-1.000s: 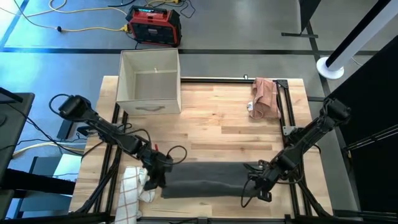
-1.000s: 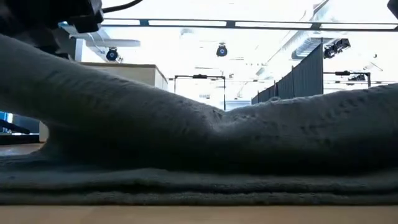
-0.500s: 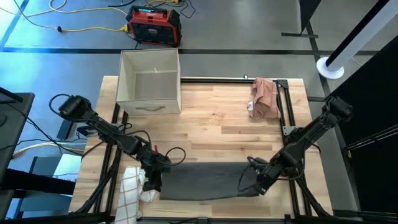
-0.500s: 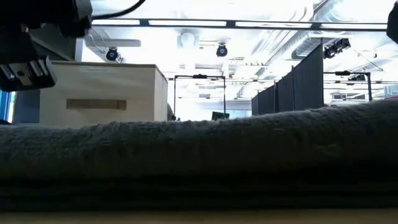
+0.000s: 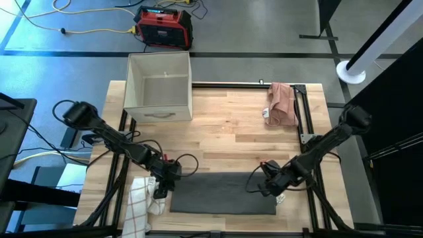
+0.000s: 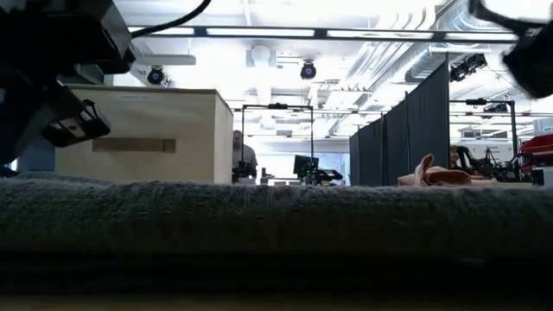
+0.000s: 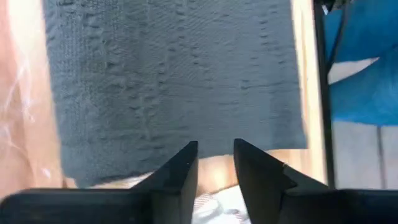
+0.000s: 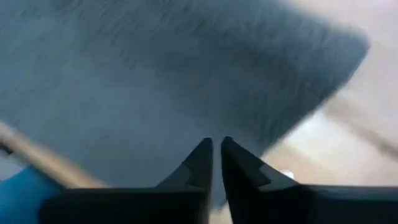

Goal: Fold towel
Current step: Fold the gray towel

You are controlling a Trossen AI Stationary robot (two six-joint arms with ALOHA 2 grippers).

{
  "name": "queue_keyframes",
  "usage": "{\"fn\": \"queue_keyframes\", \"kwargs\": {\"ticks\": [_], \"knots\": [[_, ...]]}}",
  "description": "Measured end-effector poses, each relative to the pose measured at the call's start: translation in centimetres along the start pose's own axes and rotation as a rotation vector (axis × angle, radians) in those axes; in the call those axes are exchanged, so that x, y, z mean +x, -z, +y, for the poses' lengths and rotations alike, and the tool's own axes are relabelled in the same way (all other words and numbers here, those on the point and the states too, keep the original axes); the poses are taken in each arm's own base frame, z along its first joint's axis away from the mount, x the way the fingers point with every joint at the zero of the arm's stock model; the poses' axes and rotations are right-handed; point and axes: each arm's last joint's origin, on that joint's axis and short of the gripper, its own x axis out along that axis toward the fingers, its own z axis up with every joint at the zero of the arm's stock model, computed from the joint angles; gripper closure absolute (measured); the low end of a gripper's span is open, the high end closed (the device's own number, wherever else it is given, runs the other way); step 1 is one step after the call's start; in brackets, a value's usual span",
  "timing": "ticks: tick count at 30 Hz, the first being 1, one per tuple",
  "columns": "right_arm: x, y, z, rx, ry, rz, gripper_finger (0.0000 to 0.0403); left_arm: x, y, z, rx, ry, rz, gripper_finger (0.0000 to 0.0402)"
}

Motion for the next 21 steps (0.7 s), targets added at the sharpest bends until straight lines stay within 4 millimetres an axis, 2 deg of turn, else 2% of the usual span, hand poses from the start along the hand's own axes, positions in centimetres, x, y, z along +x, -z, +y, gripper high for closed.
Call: {"fn": "queue_keyframes", "kwargs": {"ticks": [3,5,9,12,16,21], "knots": [[1.3,-0.9,-0.2,-0.019,0.036,-0.016,0.0391,0.5,0.1,0.4,0.051,-0.016,0.010,0.0376],[2.0,-1.8,-0.8,-0.005,0.074,-0.029,0.0399,1.3,0.2,1.1,0.064,-0.043,0.043,0.0393],[2.3,-3.6,-1.8,0.021,0.117,-0.072,0.0401,2.3,-0.4,2.7,0.006,-0.061,0.075,0.0391],[2.0,-5.2,-2.5,0.031,0.191,-0.145,0.0402,2.4,-1.0,4.0,-0.035,-0.087,0.063,0.0394],[0.6,-6.8,-3.6,0.042,0.291,-0.204,0.0403,1.0,-1.7,5.9,-0.090,-0.201,-0.002,0.0399],[-2.8,-7.0,-2.9,-0.005,0.244,-0.204,0.0403,-2.2,-2.4,6.6,-0.102,-0.240,-0.030,0.0397]]}}
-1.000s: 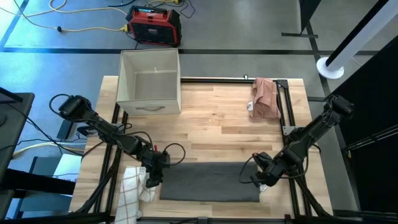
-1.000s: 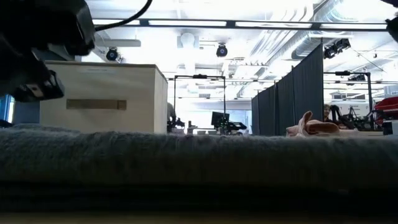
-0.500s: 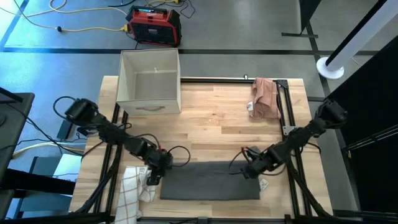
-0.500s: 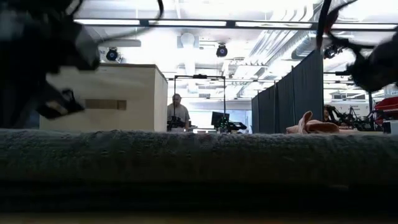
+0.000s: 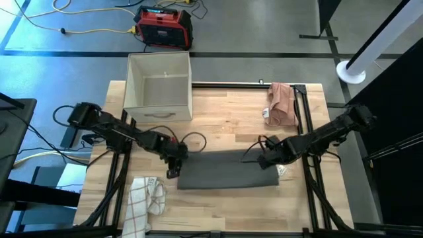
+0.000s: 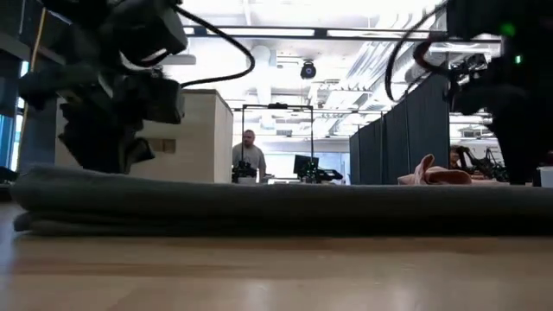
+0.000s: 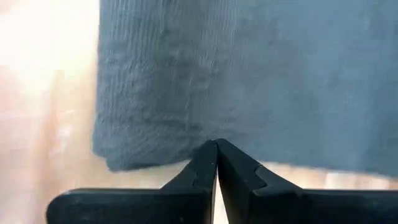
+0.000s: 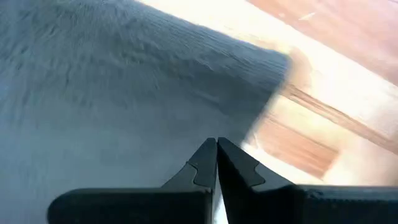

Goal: Fold towel
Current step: Fold the gray towel

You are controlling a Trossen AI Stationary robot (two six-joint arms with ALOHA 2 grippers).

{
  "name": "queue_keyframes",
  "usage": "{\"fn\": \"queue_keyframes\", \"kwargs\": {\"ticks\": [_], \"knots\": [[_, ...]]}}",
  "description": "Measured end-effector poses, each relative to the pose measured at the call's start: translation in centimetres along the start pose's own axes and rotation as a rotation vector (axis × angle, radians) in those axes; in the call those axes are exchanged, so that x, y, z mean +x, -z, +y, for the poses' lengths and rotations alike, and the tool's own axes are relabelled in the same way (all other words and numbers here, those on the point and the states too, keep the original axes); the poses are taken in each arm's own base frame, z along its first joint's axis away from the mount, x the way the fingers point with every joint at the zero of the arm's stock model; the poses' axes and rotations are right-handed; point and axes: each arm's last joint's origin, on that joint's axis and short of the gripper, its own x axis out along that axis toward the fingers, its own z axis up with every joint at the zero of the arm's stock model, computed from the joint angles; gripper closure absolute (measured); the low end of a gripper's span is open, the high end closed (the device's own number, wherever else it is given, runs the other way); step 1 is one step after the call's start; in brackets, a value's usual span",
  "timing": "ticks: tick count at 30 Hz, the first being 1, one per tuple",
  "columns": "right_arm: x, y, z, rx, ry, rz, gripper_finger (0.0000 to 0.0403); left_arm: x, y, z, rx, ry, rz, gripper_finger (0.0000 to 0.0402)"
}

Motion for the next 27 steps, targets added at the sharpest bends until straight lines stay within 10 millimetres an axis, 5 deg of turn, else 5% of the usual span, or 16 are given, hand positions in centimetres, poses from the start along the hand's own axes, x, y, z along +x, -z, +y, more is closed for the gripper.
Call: {"fn": "queue_keyframes", "kwargs": {"ticks": [2,12,19,23,27], "knots": [[-1.0,0.0,0.0,0.041,-0.023,0.021,0.0399,-0.9,-0.1,-0.3,0.008,-0.008,-0.009,0.0397],[-0.2,0.8,-0.5,0.209,0.026,0.085,0.0300,-3.7,1.3,-2.1,0.070,-0.049,0.005,0.0399],[3.0,1.1,-0.5,0.225,0.063,0.061,0.0235,-3.0,1.8,-3.1,0.119,-0.078,0.032,0.0401],[4.6,1.3,-0.1,0.224,0.031,0.057,0.0255,-2.3,1.9,-3.0,0.124,-0.091,0.059,0.0401],[5.0,1.3,-0.1,0.219,0.035,0.051,0.0352,-1.3,1.9,-2.9,0.131,-0.112,0.093,0.0401]]}}
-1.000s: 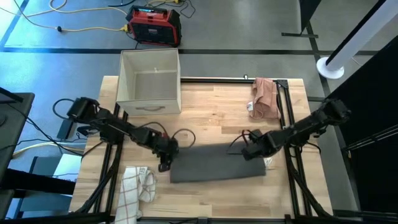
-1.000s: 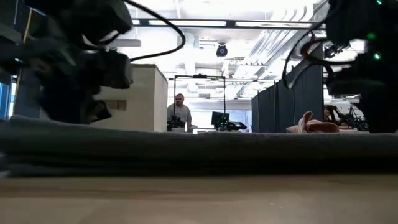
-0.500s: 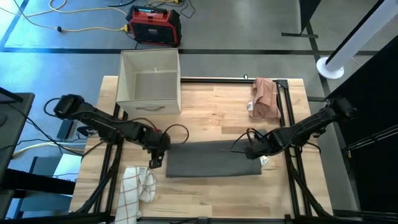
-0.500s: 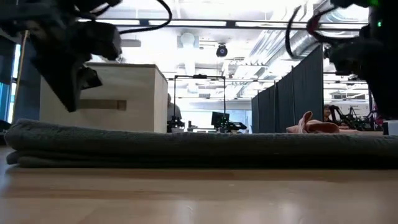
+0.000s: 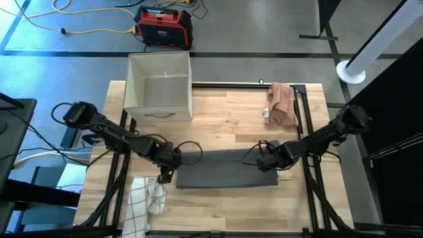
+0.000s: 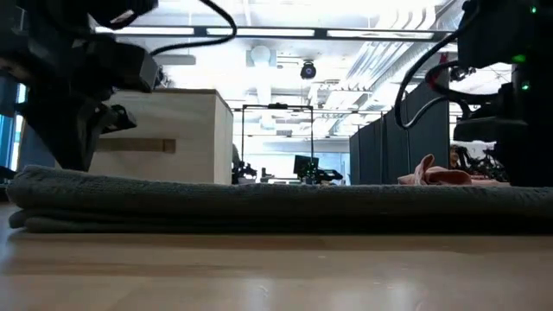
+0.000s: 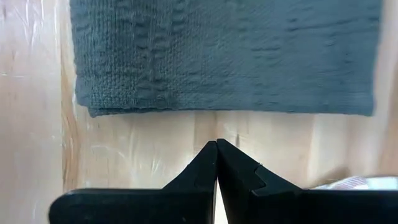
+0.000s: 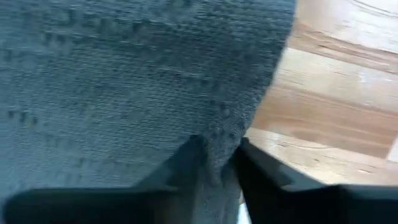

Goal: Fold towel
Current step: Fold the gray towel

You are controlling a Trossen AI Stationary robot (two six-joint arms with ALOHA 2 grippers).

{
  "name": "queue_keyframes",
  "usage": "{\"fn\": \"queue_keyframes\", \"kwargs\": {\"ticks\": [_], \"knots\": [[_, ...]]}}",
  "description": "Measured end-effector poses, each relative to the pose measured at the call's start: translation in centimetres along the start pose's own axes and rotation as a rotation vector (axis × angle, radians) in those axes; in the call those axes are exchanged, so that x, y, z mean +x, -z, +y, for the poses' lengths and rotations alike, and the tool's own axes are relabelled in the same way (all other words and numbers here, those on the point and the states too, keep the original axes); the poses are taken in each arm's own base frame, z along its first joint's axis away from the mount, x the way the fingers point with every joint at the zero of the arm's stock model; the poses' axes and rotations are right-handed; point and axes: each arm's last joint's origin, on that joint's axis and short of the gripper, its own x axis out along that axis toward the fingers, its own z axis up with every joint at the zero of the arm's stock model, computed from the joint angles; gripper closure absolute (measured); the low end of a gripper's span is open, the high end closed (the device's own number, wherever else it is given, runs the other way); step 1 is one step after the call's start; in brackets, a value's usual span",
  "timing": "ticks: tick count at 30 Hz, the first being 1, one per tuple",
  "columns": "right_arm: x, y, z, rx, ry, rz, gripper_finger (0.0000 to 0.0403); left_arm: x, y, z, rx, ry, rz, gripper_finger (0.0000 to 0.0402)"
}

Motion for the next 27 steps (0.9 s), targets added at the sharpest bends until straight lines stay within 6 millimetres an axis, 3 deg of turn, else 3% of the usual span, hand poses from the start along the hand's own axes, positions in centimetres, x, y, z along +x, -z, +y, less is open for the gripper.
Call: {"fn": "queue_keyframes", "kwargs": {"ticks": [2,5,10,16,19,22,27], "knots": [[-0.2,-0.1,-0.2,-0.019,0.005,-0.001,0.0386,0.9,0.2,0.1,-0.003,0.004,0.007,0.0401],[-1.2,-0.2,-0.9,-0.022,0.035,0.021,0.0388,2.1,0.5,0.4,-0.020,0.031,-0.009,0.0401],[-6.4,-0.5,-0.7,-0.033,-0.022,-0.018,0.0388,3.0,-0.1,0.9,-0.061,0.048,-0.101,0.0401],[-12.6,-1.3,-1.9,-0.044,-0.098,-0.073,0.0388,3.8,-0.8,1.5,-0.113,0.061,-0.217,0.0401],[-14.5,-1.6,-0.3,-0.058,-0.198,-0.117,0.0388,4.4,-1.6,2.3,-0.151,0.029,-0.273,0.0401],[-15.0,-2.0,1.9,-0.091,-0.275,-0.168,0.0389,5.4,-2.5,3.0,-0.183,0.029,-0.321,0.0401],[-13.9,-2.9,6.9,-0.155,-0.481,-0.221,0.0389,6.9,-4.0,4.0,-0.226,0.063,-0.422,0.0401]]}}
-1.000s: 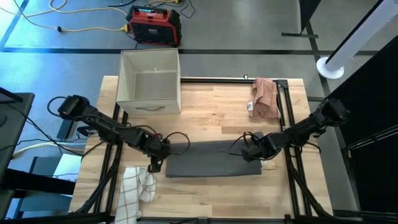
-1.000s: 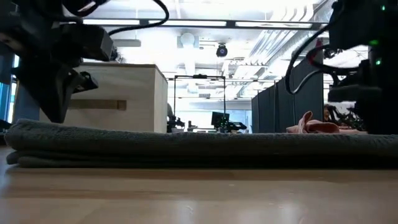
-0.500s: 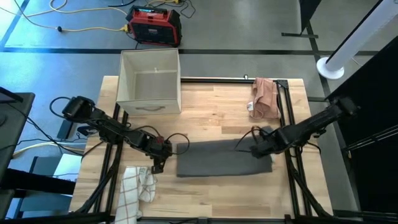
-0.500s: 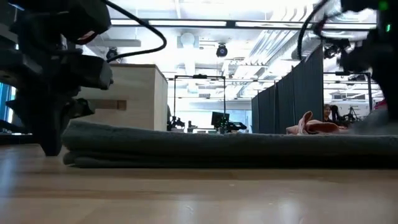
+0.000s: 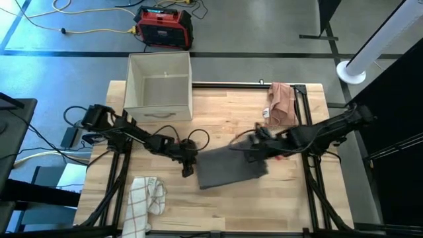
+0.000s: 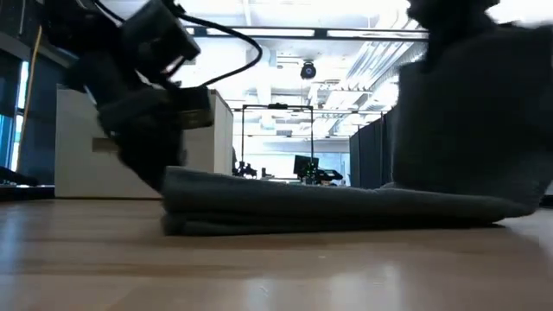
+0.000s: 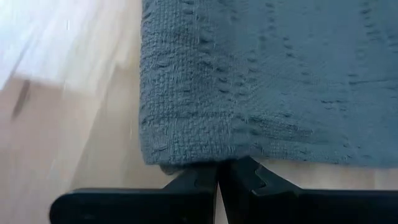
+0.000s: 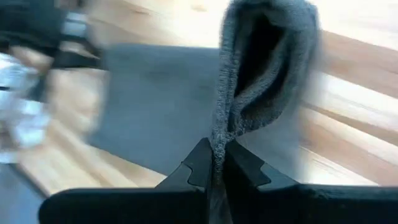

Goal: Fold towel
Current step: Fold the gray towel

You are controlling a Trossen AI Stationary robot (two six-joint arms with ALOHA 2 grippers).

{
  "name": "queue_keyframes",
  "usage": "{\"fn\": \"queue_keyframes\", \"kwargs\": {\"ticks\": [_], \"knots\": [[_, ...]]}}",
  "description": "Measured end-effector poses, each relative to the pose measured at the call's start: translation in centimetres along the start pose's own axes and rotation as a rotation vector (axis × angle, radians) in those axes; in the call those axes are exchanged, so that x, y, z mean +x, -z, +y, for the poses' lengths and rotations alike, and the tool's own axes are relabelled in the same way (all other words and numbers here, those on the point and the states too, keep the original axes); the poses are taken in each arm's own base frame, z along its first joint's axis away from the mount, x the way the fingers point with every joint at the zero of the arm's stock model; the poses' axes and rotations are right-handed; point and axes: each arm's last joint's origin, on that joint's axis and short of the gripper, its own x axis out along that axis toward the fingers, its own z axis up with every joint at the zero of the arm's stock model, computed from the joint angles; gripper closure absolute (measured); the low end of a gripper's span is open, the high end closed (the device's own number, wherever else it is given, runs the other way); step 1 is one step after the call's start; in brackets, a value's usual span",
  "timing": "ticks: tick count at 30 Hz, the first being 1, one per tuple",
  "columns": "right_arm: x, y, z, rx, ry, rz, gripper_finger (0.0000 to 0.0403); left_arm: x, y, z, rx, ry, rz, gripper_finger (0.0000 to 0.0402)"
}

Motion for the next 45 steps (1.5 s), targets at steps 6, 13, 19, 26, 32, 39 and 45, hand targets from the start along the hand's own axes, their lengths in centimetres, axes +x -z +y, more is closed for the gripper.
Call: {"fn": "queue_keyframes", "kwargs": {"ticks": [6,13,19,26,32,39,45], "knots": [[6.0,-1.9,2.9,-0.112,-0.157,-0.010,0.0389,0.7,-0.4,0.8,-0.022,-0.001,-0.026,0.0401],[10.0,-2.5,3.8,-0.123,-0.242,0.059,0.0380,0.7,-0.4,1.0,-0.021,-0.015,-0.025,0.0402],[12.5,-2.8,4.0,-0.121,-0.288,0.119,0.0362,0.7,-0.4,1.1,-0.022,-0.025,-0.025,0.0402],[11.1,-3.1,3.9,-0.133,-0.296,0.125,0.0267,0.2,-0.6,1.0,-0.025,-0.018,-0.032,0.0402],[6.4,-3.5,3.0,-0.146,-0.264,0.125,0.0241,-3.2,-1.1,0.6,-0.045,-0.058,-0.026,0.0401],[1.6,-0.6,0.7,-0.180,-0.110,0.108,0.0261,-5.8,-2.5,-0.2,-0.042,0.008,-0.141,0.0401],[3.5,2.5,-0.5,-0.190,-0.069,0.116,0.0347,-4.3,-4.0,0.0,-0.012,0.057,-0.288,0.0401]]}}
